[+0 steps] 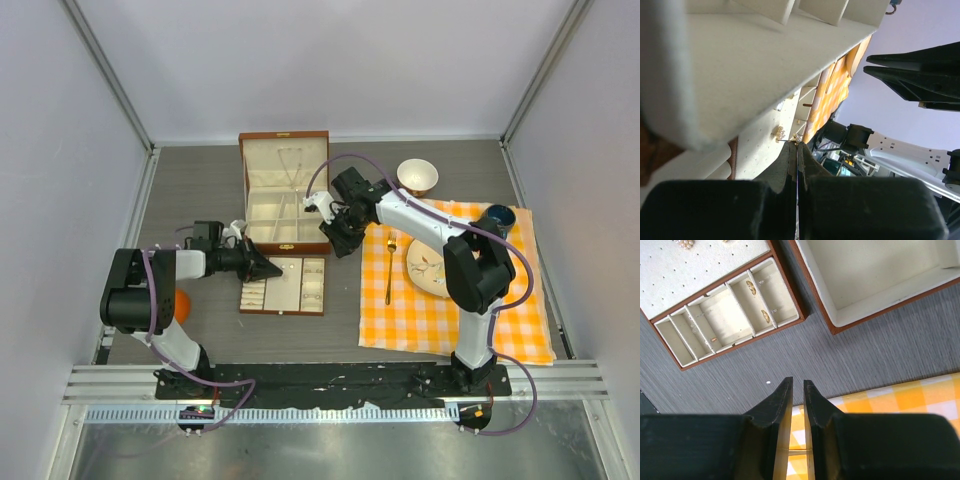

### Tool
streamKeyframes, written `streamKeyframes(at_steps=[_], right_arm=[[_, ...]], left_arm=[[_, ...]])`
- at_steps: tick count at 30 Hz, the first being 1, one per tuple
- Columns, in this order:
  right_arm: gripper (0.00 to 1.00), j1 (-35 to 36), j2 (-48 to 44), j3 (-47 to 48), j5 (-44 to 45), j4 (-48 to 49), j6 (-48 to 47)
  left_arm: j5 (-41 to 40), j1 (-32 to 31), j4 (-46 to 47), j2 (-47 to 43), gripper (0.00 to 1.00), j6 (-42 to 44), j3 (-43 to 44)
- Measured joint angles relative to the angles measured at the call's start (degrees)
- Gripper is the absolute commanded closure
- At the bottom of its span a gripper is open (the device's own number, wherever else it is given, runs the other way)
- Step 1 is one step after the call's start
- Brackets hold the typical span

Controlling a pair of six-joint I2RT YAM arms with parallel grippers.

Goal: Organize the mixed jewelry
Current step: Place the jewelry in the compartment layer.

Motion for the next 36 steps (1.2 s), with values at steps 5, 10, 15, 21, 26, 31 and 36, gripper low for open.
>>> streamKeyframes(at_steps=[5, 10, 15, 21, 26, 31, 36], right_arm=[[0.80, 0.0, 0.0, 0.0, 0.0, 0.0, -0.1], [0.79, 0.0, 0.0, 0.0, 0.0, 0.0, -0.4], [0.80, 0.0, 0.0, 0.0, 0.0, 0.0, -0.5], [0.80, 0.0, 0.0, 0.0, 0.1, 0.0, -0.6], [0.80, 0.0, 0.0, 0.0, 0.2, 0.0, -0.6], [0.79, 0.0, 0.0, 0.0, 0.2, 0.0, -0.6], [0.80, 0.0, 0.0, 0.0, 0.2, 0.0, -0.6]], left_arm=[[-0.5, 0.0, -1.0, 0.0, 1.00, 1.4, 0.0], [-0.7, 0.1, -1.6, 0.0, 1.00, 2.5, 0.0], [-0.6, 0.5, -2.0, 0.0, 1.00, 3.0, 0.0], [-0.6, 1.1, -2.4, 0.0, 1.00, 3.9, 0.0], [-0.6, 1.2, -2.5, 0.0, 1.00, 4.2, 0.0], [-0.6, 1.2, -2.6, 0.0, 1.00, 4.2, 0.0], [-0.6, 1.2, -2.6, 0.0, 1.00, 4.3, -0.5]])
